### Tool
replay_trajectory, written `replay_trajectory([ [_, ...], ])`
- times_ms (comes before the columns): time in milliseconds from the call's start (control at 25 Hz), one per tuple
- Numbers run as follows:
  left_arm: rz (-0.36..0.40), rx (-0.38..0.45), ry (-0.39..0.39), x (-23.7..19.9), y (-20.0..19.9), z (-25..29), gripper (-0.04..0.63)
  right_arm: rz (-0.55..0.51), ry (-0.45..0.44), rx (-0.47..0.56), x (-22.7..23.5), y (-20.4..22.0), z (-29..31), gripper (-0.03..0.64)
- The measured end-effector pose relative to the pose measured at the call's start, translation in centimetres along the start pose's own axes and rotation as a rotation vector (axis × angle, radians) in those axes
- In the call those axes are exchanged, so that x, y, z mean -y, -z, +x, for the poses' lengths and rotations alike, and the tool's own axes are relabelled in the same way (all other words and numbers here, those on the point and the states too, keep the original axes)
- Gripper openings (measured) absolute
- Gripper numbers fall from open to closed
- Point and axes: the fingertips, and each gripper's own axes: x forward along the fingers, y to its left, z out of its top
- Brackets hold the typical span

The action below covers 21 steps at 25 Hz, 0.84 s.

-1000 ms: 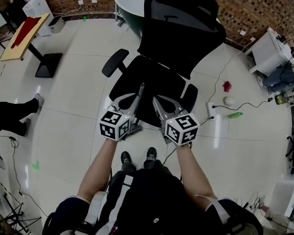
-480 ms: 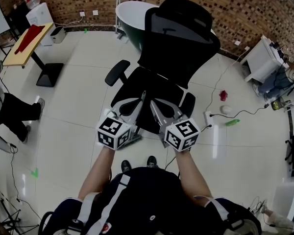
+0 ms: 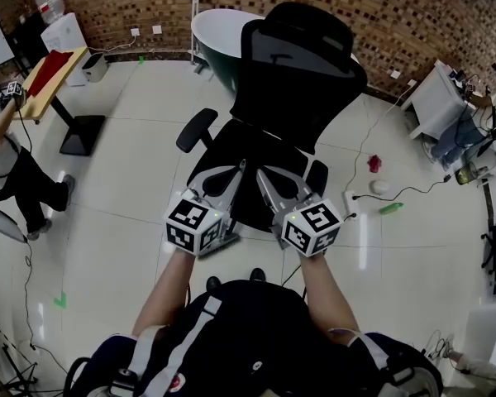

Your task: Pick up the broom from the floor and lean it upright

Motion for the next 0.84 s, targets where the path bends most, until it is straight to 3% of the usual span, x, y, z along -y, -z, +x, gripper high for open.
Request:
replay_trajectory([
  [840, -0.012, -0.005, -0.002, 0.4, -0.4, 0.1, 0.002, -0.033, -0.002, -0.001, -0.1, -1.1, -0.5, 0.003],
])
